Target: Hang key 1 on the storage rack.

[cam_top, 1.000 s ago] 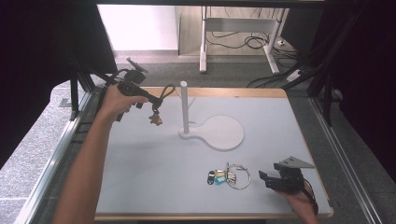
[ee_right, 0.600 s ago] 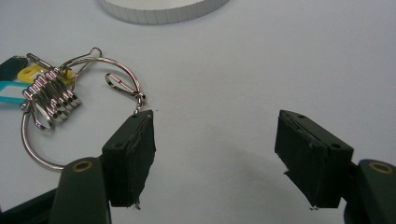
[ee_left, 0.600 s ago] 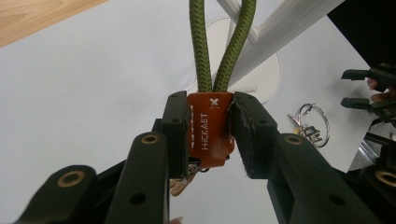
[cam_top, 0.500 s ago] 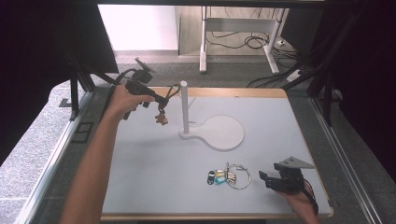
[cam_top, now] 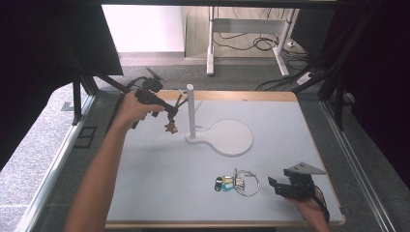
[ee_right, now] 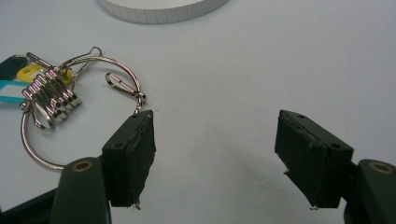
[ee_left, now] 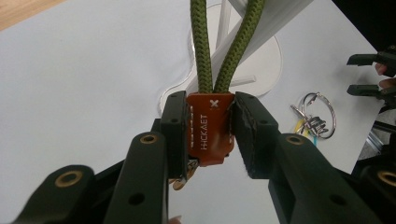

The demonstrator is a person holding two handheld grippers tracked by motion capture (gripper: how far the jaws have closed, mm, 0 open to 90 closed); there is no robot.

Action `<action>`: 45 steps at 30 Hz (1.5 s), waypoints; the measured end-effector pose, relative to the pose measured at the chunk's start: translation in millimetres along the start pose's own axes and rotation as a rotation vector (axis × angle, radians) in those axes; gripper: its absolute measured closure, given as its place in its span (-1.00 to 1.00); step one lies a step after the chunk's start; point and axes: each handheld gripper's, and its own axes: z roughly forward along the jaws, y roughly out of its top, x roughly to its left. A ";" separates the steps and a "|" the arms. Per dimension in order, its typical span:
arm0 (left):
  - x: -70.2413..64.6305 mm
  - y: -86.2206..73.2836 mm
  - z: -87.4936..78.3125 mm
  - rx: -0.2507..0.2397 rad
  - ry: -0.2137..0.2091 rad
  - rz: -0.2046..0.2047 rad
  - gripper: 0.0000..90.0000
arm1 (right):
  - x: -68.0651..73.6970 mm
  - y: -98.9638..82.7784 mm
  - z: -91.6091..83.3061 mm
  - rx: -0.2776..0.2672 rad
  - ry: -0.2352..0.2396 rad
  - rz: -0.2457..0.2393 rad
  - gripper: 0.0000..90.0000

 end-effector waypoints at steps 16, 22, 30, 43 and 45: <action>-31.6 -32.9 -6.1 -0.043 0.108 0.113 -0.01 | 3.2 2.0 -4.3 -0.041 0.021 -0.036 -0.39; -47.5 -62.4 -6.4 -0.063 0.103 0.140 -0.05 | 6.6 2.7 -6.6 -0.051 0.037 -0.062 -0.40; -69.1 -106.6 -0.9 -0.087 0.106 0.159 -0.08 | 9.7 4.3 -8.6 -0.071 0.052 -0.078 -0.39; -81.1 -158.9 14.5 -0.089 0.121 0.140 -0.11 | 9.6 5.4 -10.1 -0.077 0.073 -0.060 -0.36; -82.6 -166.6 16.0 -0.101 0.099 0.139 -0.11 | 12.1 7.9 -13.3 -0.084 0.087 -0.056 -0.36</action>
